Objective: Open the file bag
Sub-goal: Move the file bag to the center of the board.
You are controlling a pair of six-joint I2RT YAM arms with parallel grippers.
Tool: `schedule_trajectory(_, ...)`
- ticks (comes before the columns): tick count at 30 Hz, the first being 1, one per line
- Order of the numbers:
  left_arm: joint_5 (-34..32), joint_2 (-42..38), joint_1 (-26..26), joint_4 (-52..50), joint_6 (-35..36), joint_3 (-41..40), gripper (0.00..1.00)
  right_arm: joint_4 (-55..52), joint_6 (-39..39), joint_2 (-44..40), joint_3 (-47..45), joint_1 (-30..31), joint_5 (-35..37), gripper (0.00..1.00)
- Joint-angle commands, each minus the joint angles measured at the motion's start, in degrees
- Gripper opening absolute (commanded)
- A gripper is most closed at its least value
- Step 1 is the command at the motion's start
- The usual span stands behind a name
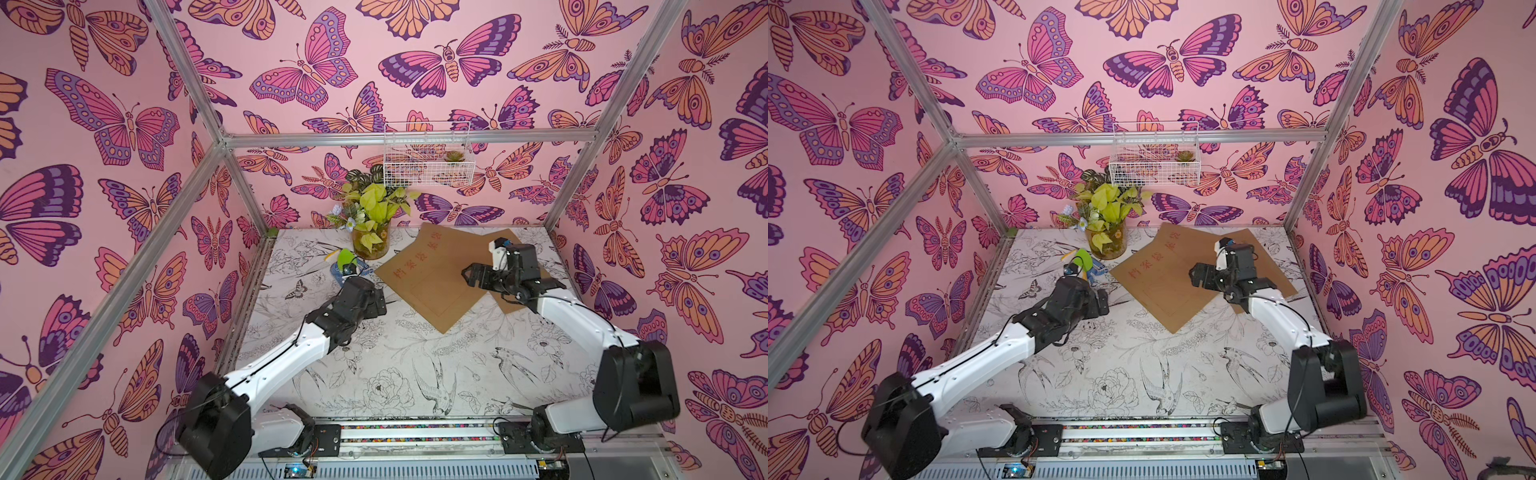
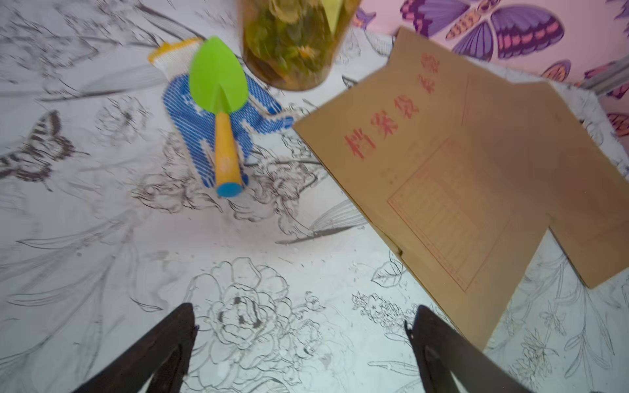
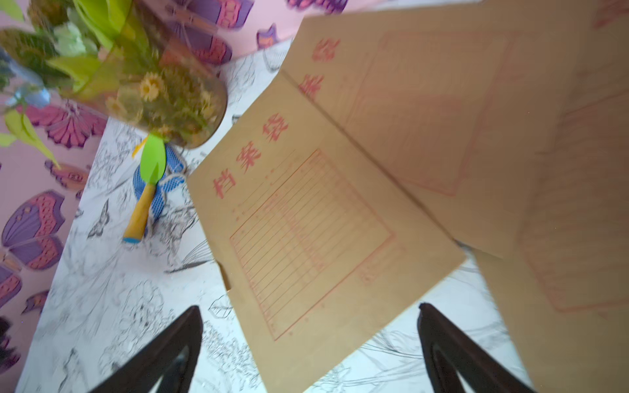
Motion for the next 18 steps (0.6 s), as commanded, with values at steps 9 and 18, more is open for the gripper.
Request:
schedule_trajectory(9,6.8,4.1,-0.3,-3.8,-10.5,-0.3,1.0,-15.4,-1.5,21.1,18.6,5.2,2.2,0.99)
schedule_trajectory(18,6.1,-3.3,-0.3,2.9,-13.7,-9.5,1.0,-17.5,-3.2,27.0,21.2,6.1,2.2,0.99)
